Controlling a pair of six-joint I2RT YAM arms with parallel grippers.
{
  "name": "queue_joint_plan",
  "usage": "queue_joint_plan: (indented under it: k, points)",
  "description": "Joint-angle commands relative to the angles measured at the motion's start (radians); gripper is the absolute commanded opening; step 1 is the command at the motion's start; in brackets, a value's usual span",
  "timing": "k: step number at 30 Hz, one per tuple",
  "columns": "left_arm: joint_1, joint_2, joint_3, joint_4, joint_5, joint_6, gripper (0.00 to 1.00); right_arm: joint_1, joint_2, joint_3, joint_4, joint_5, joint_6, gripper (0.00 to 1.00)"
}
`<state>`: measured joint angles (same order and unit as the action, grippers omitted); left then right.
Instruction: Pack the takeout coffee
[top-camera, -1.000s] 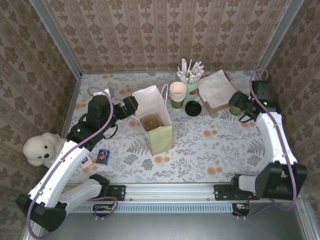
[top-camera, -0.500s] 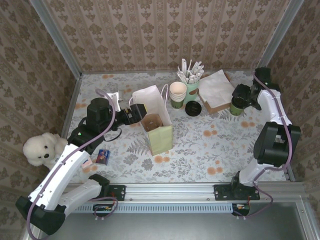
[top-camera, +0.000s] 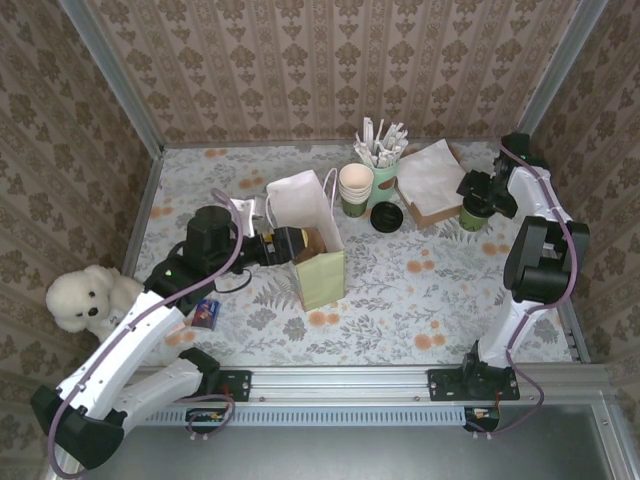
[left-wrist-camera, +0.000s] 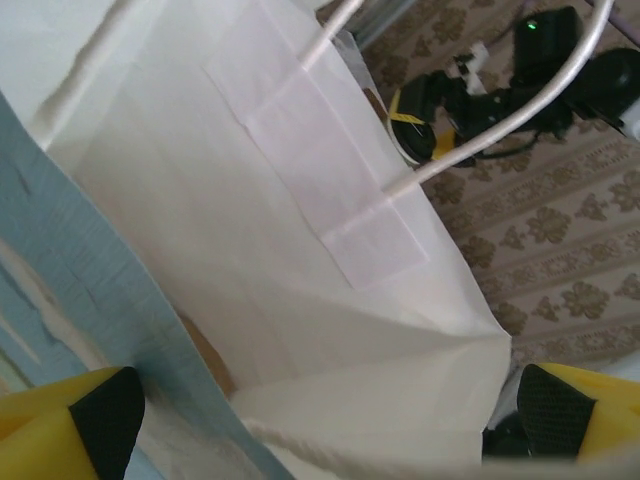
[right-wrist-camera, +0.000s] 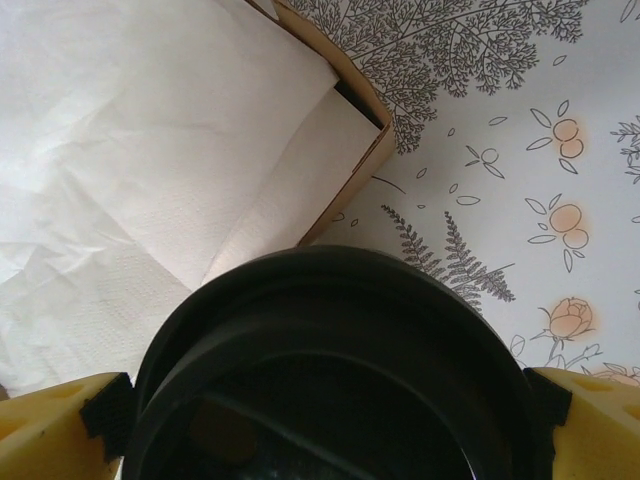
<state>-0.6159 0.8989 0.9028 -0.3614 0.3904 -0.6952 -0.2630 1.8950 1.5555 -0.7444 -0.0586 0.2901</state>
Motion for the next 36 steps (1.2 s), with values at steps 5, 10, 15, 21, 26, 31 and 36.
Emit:
queue_joint_plan:
  k: [5, 10, 15, 21, 26, 31, 36]
  points:
    - [-0.041, 0.045, 0.016, 0.010, 0.031, 0.026, 1.00, 0.000, 0.043, 0.038, -0.036, 0.009, -0.012, 1.00]
    - [-0.041, 0.045, 0.057, -0.072, -0.034, 0.065, 1.00, 0.000, 0.050, 0.037, -0.042, 0.019, -0.012, 0.96]
    - [-0.021, -0.027, 0.049, -0.113, -0.127, 0.103, 1.00, 0.000, 0.025, 0.023, -0.057, 0.019, 0.002, 0.92]
    - [0.038, -0.054, 0.097, -0.261, -0.016, 0.243, 1.00, 0.020, -0.089, -0.100, -0.045, 0.046, 0.034, 0.89]
    - [0.062, -0.041, 0.116, -0.290, 0.114, 0.327, 1.00, 0.076, -0.262, -0.289, -0.010, 0.063, 0.105, 0.89]
    - [0.095, -0.077, 0.098, -0.219, 0.134, 0.351, 1.00, 0.218, -0.425, -0.458, -0.003, 0.075, 0.176, 0.89]
    - [0.114, -0.094, 0.095, -0.201, -0.053, 0.316, 1.00, 0.390, -0.531, -0.545, -0.015, 0.101, 0.274, 0.88]
